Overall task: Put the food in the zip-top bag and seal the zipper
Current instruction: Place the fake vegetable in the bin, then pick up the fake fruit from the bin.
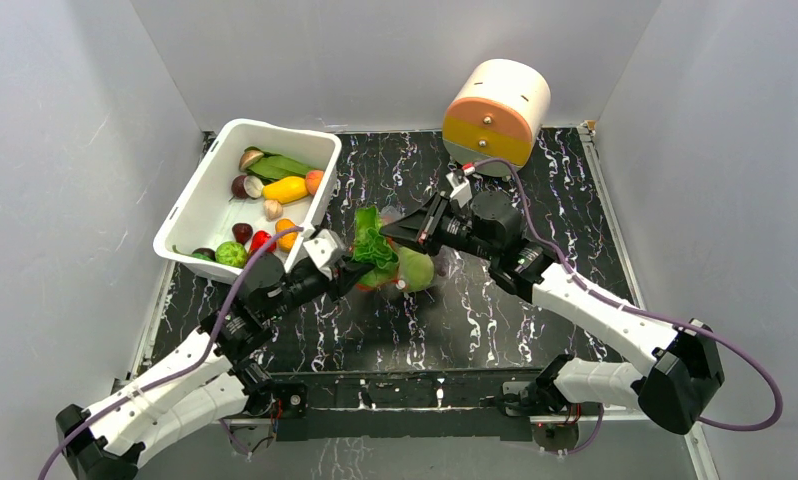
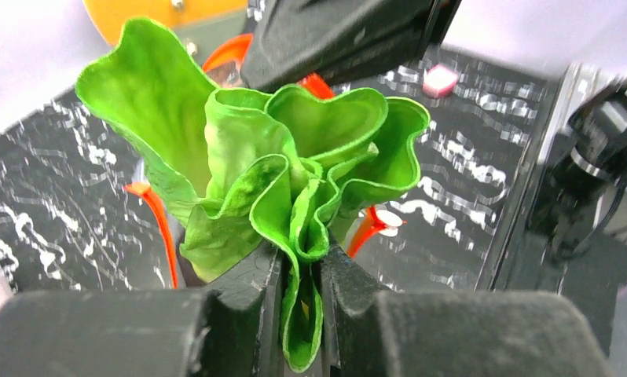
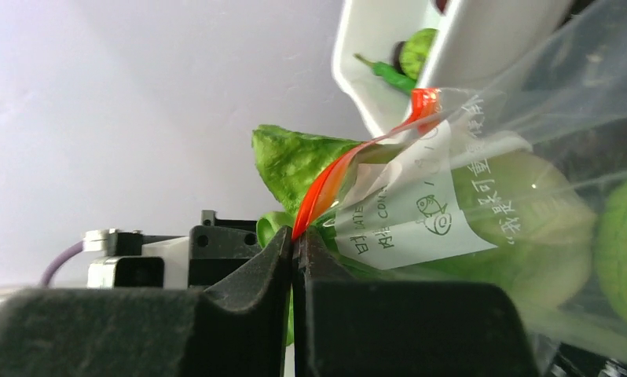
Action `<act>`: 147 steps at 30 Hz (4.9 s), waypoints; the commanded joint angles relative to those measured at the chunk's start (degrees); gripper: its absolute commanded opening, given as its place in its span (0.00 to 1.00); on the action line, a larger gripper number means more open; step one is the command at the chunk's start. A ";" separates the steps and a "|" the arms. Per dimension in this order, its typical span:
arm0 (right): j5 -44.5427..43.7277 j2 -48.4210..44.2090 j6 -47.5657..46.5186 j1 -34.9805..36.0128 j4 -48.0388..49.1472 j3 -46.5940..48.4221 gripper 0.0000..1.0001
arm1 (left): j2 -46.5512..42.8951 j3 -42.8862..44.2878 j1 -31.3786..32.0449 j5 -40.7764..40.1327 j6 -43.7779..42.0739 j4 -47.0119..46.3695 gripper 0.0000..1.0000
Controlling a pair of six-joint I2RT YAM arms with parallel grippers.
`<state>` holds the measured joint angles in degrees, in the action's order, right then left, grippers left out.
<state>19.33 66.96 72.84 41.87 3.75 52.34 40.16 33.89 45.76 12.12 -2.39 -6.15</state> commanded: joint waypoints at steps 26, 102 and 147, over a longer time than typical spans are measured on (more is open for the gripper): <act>5.27 -0.38 15.53 0.72 26.03 -4.58 0.00 | -5.03 0.89 0.12 -4.22 9.42 -10.07 0.00; -18.43 -5.87 -28.16 -0.46 -20.24 10.31 0.00 | 71.49 68.09 -47.48 -18.87 60.93 45.80 0.60; -19.05 -6.64 -25.20 -0.44 -19.65 9.80 0.00 | 84.71 70.65 -47.58 -17.47 75.93 46.21 0.57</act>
<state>0.99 62.30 46.70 41.52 -21.87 59.90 129.36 106.34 -1.87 -4.05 74.08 40.05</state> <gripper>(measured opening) 0.009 0.614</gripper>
